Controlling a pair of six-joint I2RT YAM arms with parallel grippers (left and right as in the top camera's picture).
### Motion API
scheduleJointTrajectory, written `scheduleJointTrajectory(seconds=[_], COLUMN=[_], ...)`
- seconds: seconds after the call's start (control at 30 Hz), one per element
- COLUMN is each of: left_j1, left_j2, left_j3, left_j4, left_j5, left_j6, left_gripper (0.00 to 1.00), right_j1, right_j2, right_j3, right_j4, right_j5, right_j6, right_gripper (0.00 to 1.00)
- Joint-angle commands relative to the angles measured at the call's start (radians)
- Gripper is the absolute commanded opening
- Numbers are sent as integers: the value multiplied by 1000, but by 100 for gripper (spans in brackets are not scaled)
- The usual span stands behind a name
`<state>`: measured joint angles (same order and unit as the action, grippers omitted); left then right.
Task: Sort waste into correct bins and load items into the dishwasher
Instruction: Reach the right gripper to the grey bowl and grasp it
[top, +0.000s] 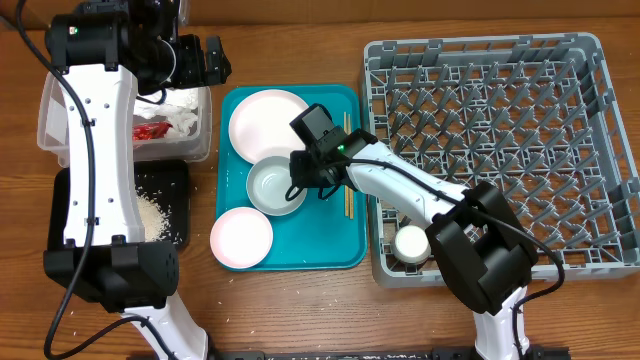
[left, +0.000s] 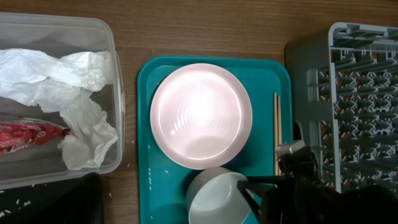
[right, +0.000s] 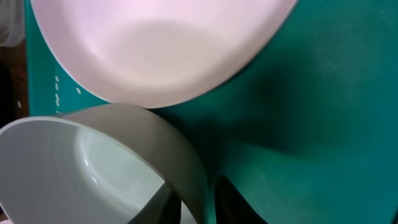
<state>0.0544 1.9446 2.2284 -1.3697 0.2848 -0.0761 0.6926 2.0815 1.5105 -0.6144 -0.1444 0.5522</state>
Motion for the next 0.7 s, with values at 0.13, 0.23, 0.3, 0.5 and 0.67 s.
scheduleJointTrajectory(seconds=[0.13, 0.23, 0.3, 0.5, 0.67], left_j1=[4, 4, 4, 4, 4], left_j2=[-8, -8, -8, -8, -8], left_j3=[16, 16, 16, 16, 16], left_j4=[-3, -3, -3, -3, -3], left_j5=[-12, -11, -12, -12, -11], left_j6=[1, 1, 1, 1, 1], left_gripper=[100, 100, 100, 100, 100], right_j1=[-8, -9, -11, -38, -60], right_j2=[-34, -79, -117, -236, -266], right_j3=[78, 148, 209, 411, 462], right_j4=[-68, -156, -228, -415, -411], right_j5=[69, 155, 241, 548, 1006], right_j6=[0, -4, -7, -112, -166], right_gripper=[4, 4, 4, 4, 4])
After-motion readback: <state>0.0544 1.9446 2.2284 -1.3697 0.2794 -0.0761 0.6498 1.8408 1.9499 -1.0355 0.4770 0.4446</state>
